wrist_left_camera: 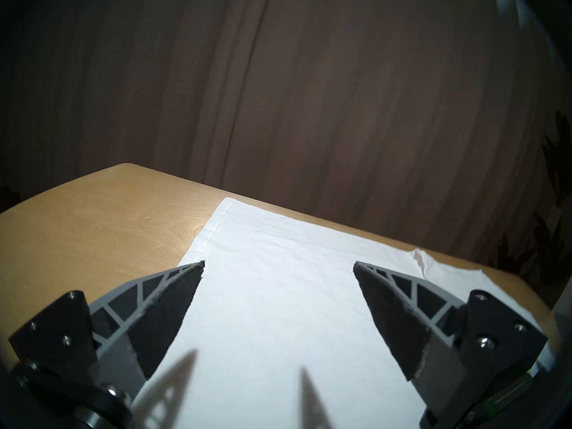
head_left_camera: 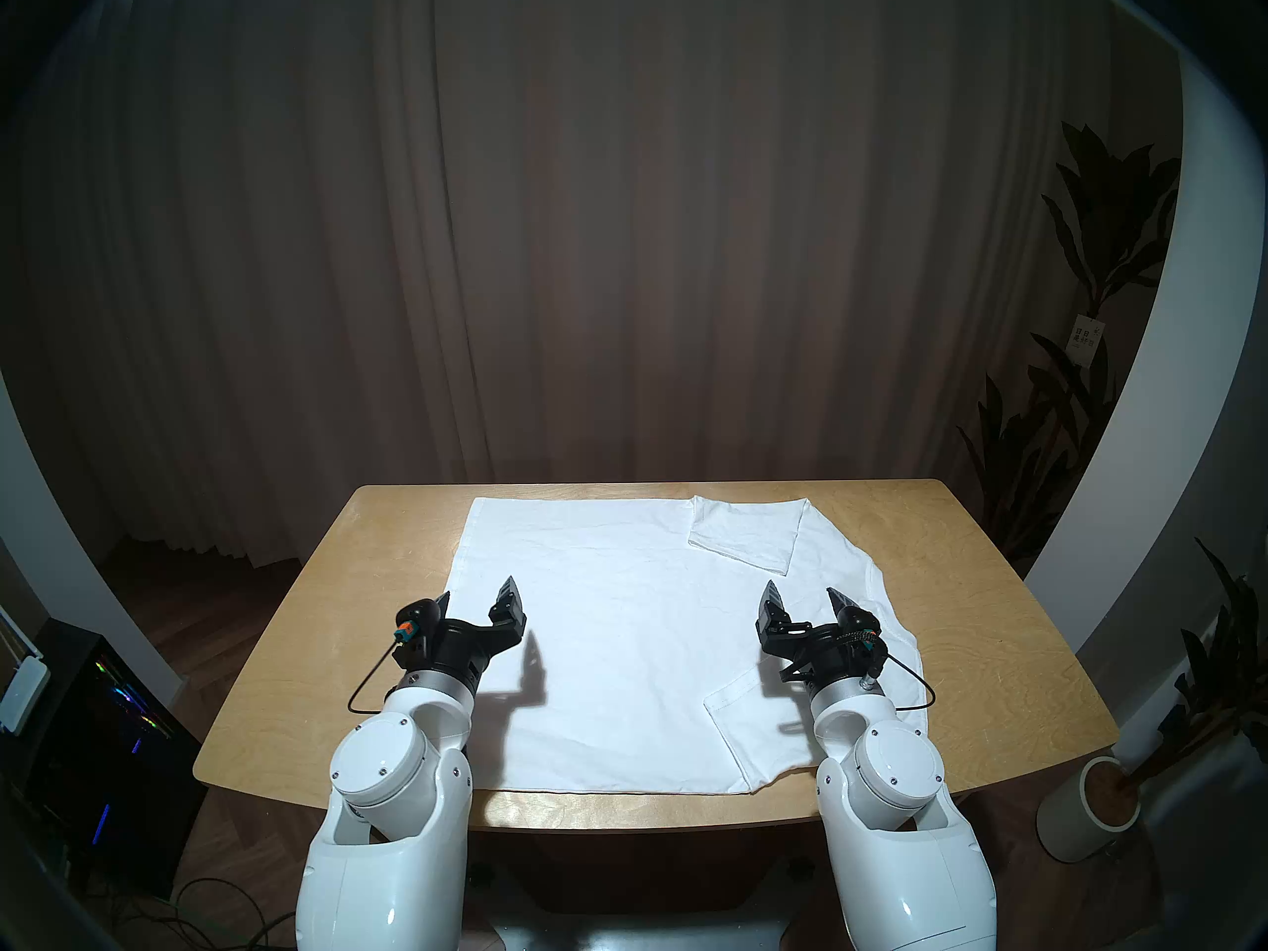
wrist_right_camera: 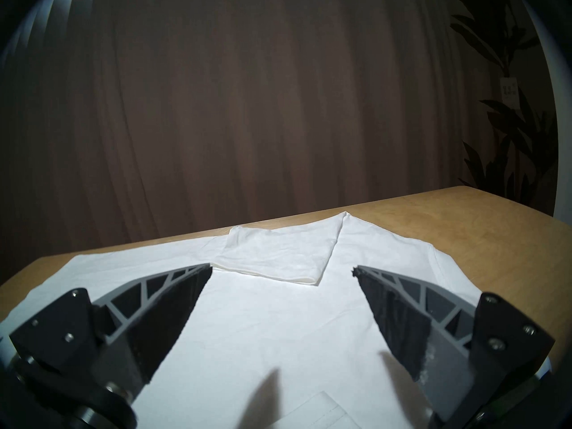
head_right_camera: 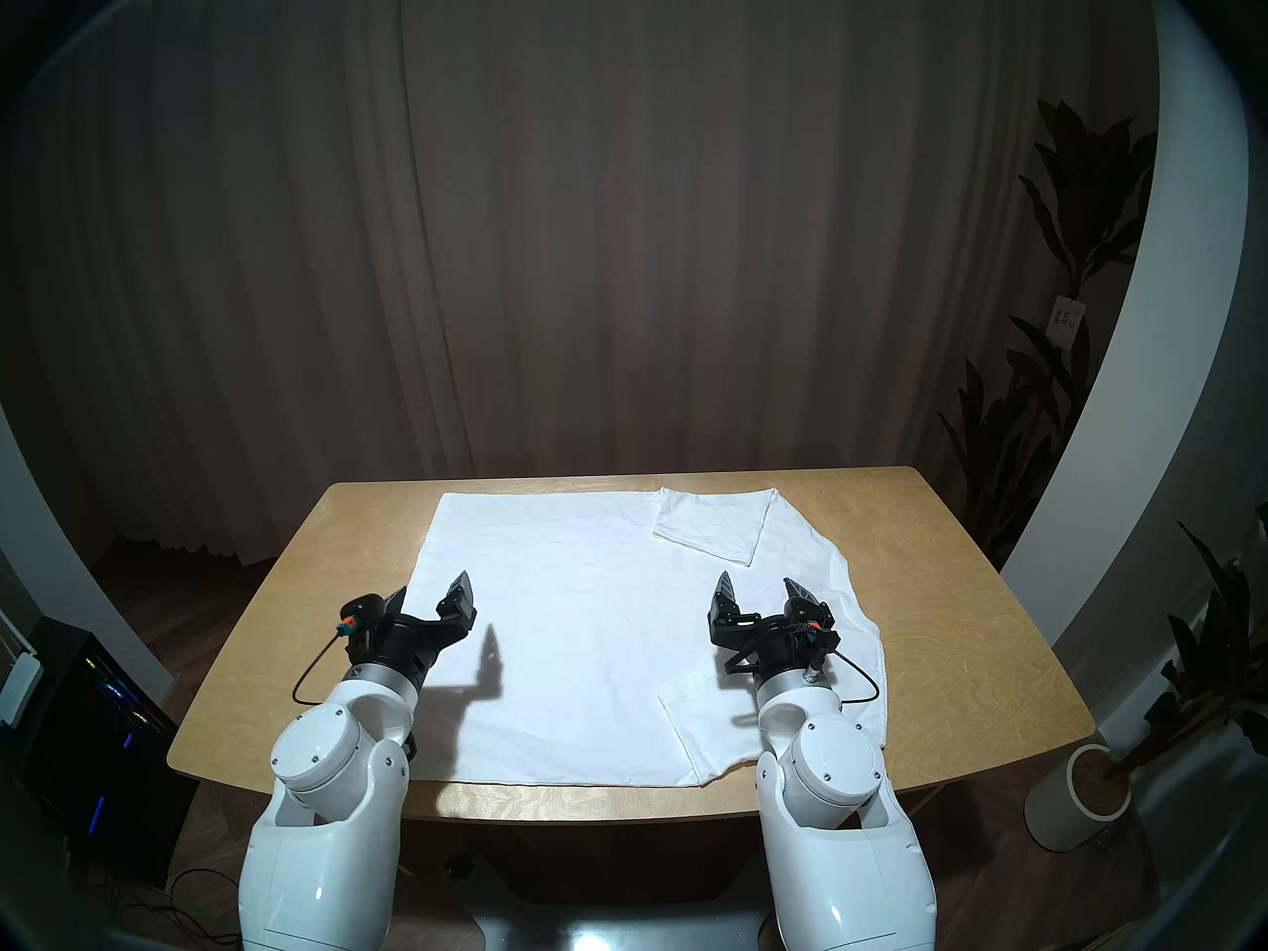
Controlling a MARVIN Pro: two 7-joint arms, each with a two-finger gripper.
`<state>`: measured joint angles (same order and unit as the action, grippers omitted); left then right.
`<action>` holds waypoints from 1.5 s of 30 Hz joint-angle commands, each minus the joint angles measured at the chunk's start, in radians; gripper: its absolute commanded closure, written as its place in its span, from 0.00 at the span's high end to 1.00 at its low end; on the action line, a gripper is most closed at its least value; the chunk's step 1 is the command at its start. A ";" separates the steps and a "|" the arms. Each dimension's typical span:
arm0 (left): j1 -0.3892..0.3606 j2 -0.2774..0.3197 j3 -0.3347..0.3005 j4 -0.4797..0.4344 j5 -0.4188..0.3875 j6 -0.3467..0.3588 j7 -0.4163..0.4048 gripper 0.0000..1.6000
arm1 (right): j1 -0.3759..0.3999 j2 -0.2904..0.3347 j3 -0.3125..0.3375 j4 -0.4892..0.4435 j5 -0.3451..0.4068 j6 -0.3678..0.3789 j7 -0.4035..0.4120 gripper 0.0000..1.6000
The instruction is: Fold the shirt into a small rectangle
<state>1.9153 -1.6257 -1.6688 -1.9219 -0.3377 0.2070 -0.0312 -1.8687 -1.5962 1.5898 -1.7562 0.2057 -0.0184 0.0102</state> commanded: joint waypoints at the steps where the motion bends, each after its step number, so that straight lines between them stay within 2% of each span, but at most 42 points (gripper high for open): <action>1: 0.019 -0.026 -0.049 -0.084 -0.146 0.073 0.001 1.00 | 0.002 -0.017 0.020 -0.053 0.124 0.037 -0.018 1.00; 17: 0.104 -0.063 -0.110 -0.159 -0.427 0.262 -0.020 1.00 | -0.043 -0.038 0.073 -0.159 0.429 0.182 -0.050 1.00; 29: 0.154 -0.089 -0.145 -0.201 -0.609 0.366 -0.022 1.00 | -0.083 -0.059 0.126 -0.248 0.666 0.312 -0.067 1.00; 38: 0.192 -0.120 -0.206 -0.250 -0.763 0.436 -0.001 1.00 | -0.101 -0.078 0.184 -0.296 0.854 0.444 -0.087 1.00; 45: 0.227 -0.140 -0.228 -0.289 -0.889 0.490 0.064 1.00 | -0.107 -0.084 0.235 -0.337 0.970 0.545 -0.127 1.00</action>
<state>2.1112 -1.7417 -1.8830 -2.1500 -1.1221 0.6568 -0.0134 -1.9763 -1.6679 1.7856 -2.0263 1.0791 0.4491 -0.0916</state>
